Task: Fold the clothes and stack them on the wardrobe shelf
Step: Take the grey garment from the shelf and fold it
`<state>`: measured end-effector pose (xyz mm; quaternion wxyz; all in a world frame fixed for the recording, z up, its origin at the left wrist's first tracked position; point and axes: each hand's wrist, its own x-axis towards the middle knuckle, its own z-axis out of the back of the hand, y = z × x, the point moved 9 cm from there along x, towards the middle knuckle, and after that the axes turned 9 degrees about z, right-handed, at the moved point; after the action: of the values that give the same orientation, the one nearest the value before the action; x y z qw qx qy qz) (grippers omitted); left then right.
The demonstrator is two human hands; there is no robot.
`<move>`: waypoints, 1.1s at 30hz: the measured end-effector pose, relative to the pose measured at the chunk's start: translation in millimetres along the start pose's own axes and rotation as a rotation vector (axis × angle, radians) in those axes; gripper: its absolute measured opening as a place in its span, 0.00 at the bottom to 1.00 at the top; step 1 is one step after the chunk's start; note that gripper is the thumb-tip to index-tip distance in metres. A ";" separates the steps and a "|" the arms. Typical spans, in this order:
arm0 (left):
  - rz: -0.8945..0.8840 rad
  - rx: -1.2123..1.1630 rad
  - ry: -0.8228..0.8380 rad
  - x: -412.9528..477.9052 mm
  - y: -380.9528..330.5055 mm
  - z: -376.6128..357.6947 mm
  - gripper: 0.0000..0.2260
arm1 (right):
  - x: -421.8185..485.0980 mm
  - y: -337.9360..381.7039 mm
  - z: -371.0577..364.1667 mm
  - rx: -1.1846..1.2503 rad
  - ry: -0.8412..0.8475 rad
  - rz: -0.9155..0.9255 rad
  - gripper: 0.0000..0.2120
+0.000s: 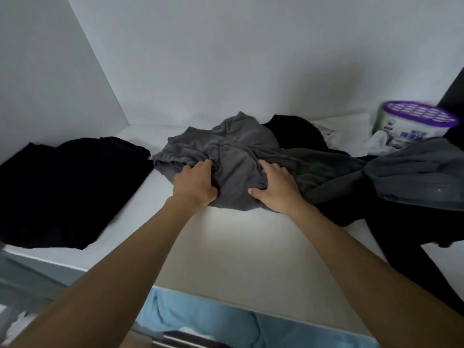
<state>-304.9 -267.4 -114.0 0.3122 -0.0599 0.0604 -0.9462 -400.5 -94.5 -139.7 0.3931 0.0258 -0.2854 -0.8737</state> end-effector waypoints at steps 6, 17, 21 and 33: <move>0.029 -0.125 0.046 -24.1 18.0 -2.1 0.34 | -18.1 6.6 36.2 0.450 -0.381 -0.058 0.11; -0.102 -0.057 0.189 -81.6 53.9 11.8 0.24 | -111.9 111.9 10.8 0.145 0.185 0.121 0.10; -0.181 -0.196 0.178 -112.8 66.5 14.8 0.15 | -141.7 120.8 -8.4 -0.076 0.295 0.028 0.05; -0.223 -0.412 0.186 -167.9 117.1 7.5 0.27 | -173.4 175.0 -37.4 -0.113 -0.263 -0.168 0.13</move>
<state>-101.5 -261.0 -137.0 0.1800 -0.0410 0.2734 -0.9440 -153.2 -83.1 -111.2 0.2789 -0.0872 -0.2817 -0.9139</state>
